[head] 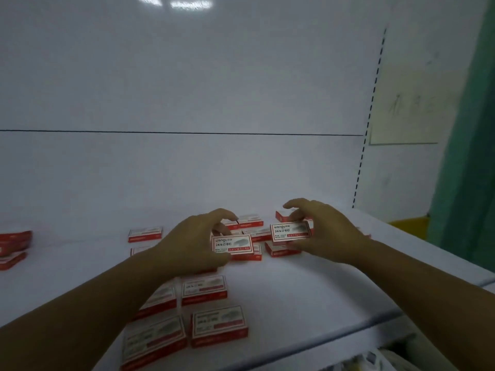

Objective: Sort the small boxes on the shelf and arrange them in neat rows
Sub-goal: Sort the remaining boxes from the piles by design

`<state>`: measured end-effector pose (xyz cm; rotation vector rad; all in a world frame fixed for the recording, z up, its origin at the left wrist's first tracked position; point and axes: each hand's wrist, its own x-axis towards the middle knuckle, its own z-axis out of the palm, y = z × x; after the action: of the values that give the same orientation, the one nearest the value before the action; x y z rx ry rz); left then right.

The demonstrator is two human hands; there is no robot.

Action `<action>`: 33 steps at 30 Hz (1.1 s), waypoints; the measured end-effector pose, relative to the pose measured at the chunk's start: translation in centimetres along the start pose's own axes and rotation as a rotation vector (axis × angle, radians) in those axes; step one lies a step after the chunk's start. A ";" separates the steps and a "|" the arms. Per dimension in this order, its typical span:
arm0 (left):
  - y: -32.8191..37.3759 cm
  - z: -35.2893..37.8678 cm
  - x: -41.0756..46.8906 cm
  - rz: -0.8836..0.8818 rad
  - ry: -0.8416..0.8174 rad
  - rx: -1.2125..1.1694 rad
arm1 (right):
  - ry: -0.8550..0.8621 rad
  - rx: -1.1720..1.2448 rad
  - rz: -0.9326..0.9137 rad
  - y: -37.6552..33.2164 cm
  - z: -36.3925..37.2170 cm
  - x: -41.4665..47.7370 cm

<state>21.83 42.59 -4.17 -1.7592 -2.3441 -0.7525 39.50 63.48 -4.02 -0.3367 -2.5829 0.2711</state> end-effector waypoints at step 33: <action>-12.4 -12.9 -22.6 -0.664 -0.090 0.318 | -0.337 0.070 -0.385 -19.2 9.5 9.6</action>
<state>14.94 14.63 -5.37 -0.9007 -2.9302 -0.3221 23.00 46.82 -2.72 0.2543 -2.8862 0.2965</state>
